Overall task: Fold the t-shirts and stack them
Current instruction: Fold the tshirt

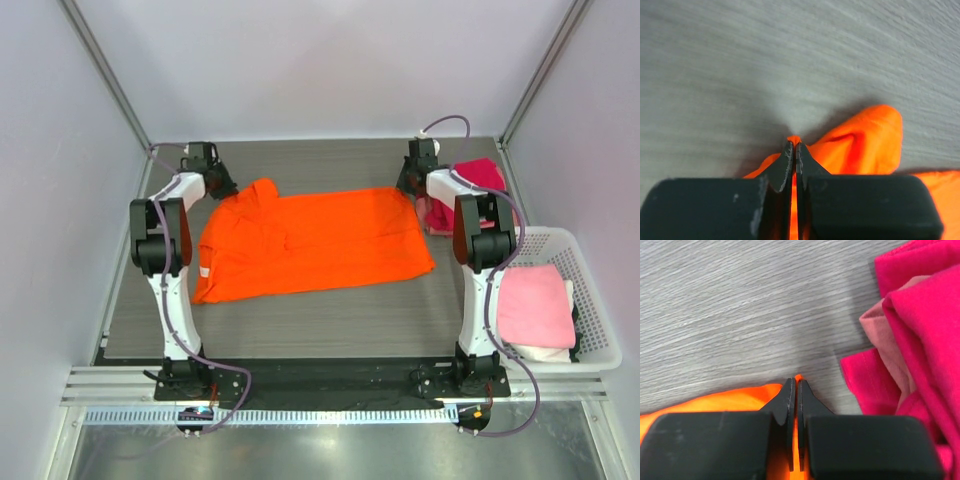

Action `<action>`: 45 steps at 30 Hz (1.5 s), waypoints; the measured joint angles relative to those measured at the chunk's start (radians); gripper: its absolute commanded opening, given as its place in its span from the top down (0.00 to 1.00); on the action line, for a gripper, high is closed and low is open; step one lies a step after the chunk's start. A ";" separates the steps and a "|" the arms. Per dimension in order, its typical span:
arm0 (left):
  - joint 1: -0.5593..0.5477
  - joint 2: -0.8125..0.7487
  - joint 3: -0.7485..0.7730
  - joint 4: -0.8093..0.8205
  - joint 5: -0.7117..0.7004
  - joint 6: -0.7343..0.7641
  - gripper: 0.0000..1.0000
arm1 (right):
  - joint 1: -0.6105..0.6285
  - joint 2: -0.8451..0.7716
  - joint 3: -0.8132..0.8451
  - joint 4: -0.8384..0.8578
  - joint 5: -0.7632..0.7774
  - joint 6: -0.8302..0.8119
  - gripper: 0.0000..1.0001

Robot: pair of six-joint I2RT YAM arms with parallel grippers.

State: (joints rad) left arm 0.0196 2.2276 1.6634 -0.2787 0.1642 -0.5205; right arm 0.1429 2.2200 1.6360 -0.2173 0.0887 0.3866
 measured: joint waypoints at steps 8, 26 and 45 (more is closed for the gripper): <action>0.000 -0.186 -0.151 0.088 -0.004 -0.043 1.00 | 0.000 -0.083 -0.047 -0.018 -0.003 0.031 0.99; -0.028 -0.540 -0.552 0.265 -0.023 -0.029 1.00 | 0.000 -0.311 -0.186 -0.069 0.023 0.065 0.99; -0.114 -1.046 -1.015 0.381 -0.175 0.022 1.00 | 0.000 -0.535 -0.525 -0.054 0.082 0.106 0.99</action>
State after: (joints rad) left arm -0.0944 1.1812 0.6479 0.1024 -0.0113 -0.4984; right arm 0.1432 1.6852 1.1114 -0.2710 0.1707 0.4923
